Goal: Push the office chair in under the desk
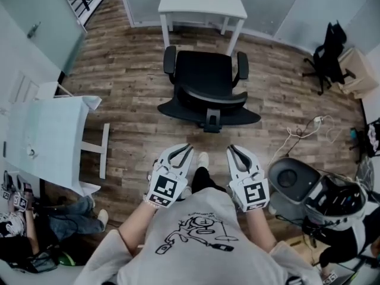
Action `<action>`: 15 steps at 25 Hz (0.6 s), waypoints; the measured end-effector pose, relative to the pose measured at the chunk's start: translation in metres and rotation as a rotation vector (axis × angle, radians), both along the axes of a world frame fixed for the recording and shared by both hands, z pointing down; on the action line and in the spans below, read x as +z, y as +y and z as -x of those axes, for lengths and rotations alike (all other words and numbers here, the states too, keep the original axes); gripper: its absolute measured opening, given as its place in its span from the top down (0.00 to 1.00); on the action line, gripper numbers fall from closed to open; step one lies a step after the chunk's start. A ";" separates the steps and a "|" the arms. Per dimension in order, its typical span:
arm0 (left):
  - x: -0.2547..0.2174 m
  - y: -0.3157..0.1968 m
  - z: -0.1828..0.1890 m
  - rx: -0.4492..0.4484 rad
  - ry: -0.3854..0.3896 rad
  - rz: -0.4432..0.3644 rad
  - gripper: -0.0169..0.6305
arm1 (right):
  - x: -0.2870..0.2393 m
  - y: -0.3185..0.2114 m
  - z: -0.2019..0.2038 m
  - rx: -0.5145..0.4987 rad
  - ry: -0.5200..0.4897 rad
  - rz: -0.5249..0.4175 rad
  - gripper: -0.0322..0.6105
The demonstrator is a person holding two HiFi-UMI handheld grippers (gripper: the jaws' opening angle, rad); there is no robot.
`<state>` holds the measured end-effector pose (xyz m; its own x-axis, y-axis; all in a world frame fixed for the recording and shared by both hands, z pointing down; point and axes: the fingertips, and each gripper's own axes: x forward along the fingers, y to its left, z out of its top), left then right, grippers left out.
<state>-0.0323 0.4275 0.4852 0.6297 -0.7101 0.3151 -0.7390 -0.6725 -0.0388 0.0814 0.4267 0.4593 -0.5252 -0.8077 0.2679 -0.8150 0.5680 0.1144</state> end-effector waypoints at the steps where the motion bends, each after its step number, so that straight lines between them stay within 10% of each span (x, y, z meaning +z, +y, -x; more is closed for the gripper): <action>1: 0.010 -0.008 -0.001 0.014 -0.044 0.000 0.90 | 0.007 -0.006 -0.002 -0.007 0.024 0.010 0.89; 15: 0.159 -0.100 0.002 0.205 -0.782 -0.075 0.67 | 0.137 -0.091 -0.037 -0.185 0.575 0.120 0.64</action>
<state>-0.0346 0.3273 0.6445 0.3665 -0.6416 0.6739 -0.3420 -0.7664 -0.5437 0.1183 0.3359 0.5968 -0.3982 -0.6638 0.6331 -0.5287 0.7301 0.4329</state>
